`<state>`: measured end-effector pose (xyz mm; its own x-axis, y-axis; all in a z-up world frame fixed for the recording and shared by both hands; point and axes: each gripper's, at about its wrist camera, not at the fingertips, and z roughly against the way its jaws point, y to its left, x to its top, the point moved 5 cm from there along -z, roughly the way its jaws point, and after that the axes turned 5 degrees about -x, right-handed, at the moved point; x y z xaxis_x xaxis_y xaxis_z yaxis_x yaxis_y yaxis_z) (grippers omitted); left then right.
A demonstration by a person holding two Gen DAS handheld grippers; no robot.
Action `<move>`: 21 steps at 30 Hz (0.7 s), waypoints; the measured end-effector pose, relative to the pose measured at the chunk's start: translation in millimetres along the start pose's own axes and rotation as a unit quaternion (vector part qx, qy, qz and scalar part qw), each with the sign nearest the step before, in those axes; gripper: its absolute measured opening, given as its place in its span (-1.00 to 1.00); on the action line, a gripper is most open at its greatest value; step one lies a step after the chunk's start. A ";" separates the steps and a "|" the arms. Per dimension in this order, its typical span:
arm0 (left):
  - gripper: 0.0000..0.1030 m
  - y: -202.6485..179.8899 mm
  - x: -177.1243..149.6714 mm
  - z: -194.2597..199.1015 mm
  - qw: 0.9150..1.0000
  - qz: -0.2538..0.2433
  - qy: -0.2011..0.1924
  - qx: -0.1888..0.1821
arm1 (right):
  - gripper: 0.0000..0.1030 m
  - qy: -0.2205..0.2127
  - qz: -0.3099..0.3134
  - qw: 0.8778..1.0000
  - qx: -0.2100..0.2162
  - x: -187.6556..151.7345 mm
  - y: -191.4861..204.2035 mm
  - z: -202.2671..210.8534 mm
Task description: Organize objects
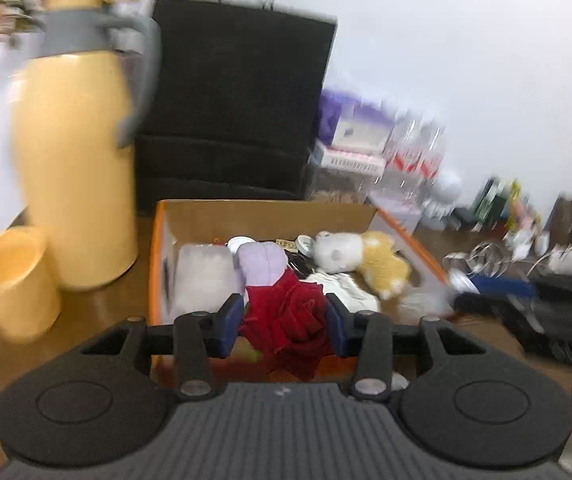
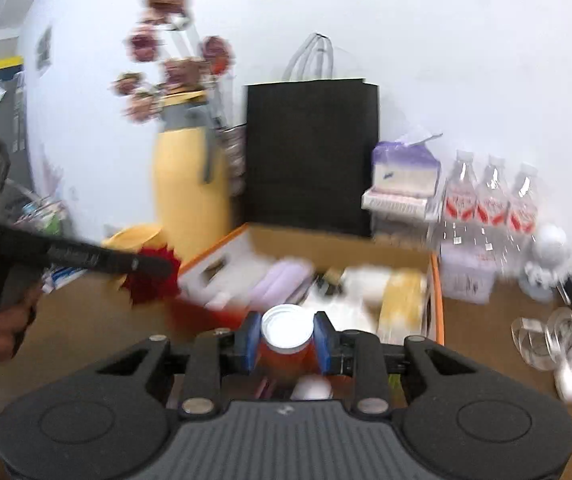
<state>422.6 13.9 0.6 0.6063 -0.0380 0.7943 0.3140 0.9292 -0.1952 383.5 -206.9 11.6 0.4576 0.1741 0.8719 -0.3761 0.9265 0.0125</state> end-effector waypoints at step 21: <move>0.65 23.3 0.3 42.6 0.998 0.021 -0.028 0.051 | 0.03 0.044 -0.081 0.995 -0.041 16.9 -50.1 -92.4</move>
<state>399.0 51.2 20.8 0.5747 0.0196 0.8182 0.2111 0.9623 -0.1713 484.6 -219.5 -19.5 0.5765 0.0461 0.8158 -0.2275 0.9680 0.1061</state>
